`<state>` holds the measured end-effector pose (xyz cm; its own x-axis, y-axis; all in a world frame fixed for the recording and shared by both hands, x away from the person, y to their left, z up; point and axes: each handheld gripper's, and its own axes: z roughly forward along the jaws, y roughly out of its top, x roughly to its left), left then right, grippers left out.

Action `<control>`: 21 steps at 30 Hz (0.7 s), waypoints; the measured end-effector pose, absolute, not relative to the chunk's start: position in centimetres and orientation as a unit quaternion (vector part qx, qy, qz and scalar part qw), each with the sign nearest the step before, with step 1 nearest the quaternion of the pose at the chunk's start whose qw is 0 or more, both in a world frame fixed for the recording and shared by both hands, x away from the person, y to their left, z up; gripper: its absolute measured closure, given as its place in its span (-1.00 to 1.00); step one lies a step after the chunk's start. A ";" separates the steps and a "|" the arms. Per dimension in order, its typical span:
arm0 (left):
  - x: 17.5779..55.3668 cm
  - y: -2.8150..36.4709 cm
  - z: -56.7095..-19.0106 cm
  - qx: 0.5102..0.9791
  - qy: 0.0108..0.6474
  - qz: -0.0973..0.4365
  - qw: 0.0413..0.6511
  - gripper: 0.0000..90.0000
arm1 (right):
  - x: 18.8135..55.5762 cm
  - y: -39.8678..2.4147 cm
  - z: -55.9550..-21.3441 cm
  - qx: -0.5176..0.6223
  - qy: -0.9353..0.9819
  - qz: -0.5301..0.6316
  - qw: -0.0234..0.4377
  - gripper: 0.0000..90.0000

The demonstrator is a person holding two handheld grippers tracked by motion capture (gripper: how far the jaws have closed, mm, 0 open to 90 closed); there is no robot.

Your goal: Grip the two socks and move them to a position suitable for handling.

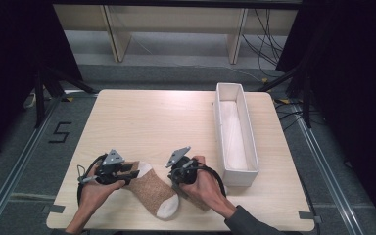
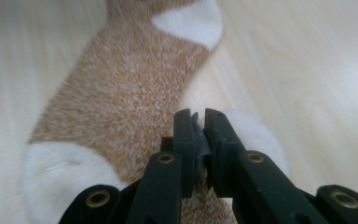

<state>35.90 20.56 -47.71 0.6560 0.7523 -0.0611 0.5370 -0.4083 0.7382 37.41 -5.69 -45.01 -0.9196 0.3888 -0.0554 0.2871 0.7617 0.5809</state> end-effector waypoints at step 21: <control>36.4 9.3 -48.0 0.871 0.312 0.023 0.379 0.19 | 30.7 -17.1 -39.7 0.216 0.878 0.400 0.147 0.85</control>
